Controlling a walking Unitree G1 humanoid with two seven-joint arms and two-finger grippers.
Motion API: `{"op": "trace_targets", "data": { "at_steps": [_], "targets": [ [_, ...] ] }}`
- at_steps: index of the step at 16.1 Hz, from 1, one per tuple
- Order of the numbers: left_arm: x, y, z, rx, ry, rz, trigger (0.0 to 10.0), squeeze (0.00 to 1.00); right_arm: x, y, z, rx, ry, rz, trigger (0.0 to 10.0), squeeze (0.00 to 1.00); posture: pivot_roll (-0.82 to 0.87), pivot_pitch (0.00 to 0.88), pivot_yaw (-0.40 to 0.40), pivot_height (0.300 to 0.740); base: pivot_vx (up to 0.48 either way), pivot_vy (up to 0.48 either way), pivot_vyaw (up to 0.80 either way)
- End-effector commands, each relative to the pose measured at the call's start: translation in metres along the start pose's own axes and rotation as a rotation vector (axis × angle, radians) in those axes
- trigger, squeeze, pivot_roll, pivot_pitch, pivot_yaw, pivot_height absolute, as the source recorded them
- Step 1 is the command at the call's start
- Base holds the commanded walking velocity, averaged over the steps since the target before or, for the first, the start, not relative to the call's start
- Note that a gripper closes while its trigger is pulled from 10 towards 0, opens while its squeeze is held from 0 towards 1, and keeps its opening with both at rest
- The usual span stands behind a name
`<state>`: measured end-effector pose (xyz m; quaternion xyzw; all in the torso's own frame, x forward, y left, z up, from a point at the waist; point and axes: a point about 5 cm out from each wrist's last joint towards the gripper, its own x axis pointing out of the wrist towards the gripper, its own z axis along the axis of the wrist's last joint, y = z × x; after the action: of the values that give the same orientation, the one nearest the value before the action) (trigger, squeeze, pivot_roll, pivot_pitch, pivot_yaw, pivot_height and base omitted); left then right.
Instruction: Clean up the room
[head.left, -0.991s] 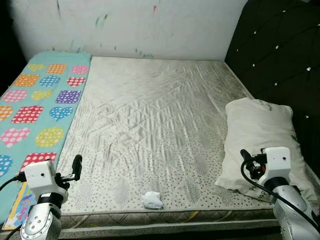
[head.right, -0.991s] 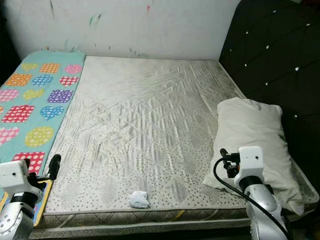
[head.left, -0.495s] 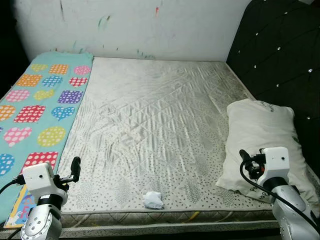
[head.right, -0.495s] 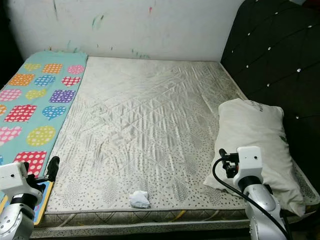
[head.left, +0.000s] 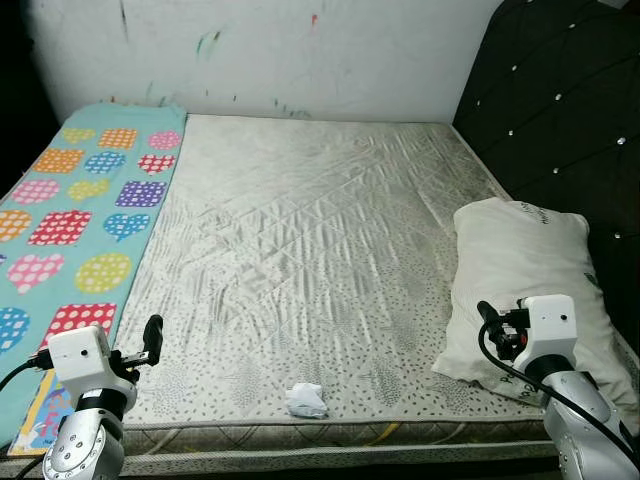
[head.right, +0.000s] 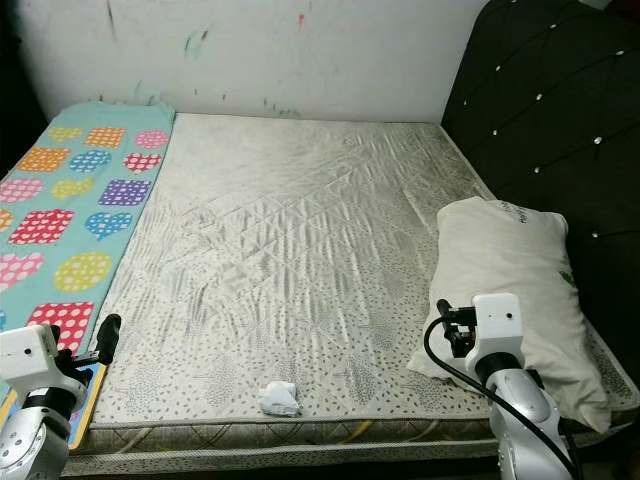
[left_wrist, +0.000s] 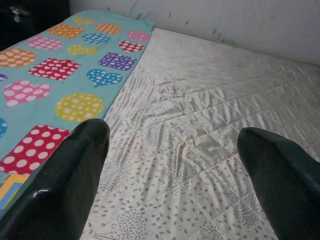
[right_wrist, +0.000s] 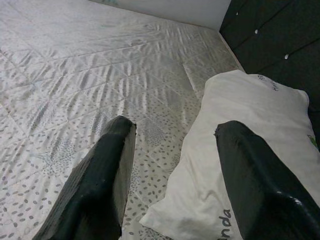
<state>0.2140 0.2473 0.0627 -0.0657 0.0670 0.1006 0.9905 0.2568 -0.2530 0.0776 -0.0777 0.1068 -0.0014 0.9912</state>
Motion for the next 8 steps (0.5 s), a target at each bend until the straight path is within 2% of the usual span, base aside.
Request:
{"op": "trace_targets", "data": {
  "at_steps": [1, 8],
  "targets": [
    [0.0006, -0.0002, 0.0033, 0.002, -0.008, 0.001, 10.0, 0.0, 0.0037, 0.0028, 0.0034, -0.003, -0.004, 0.017, 10.0, 0.0, -0.08, 0.0, -0.064, 0.74, 0.0, 0.33, 0.0],
    [0.0004, -0.0007, 0.0025, 0.007, -0.009, 0.005, 10.0, 0.0, 0.0057, 0.0045, 0.004, -0.015, -0.008, 0.028, 10.0, 0.0, -0.07, 0.0, -0.07, 0.74, 0.0, 0.344, 0.0]
  ]
}}
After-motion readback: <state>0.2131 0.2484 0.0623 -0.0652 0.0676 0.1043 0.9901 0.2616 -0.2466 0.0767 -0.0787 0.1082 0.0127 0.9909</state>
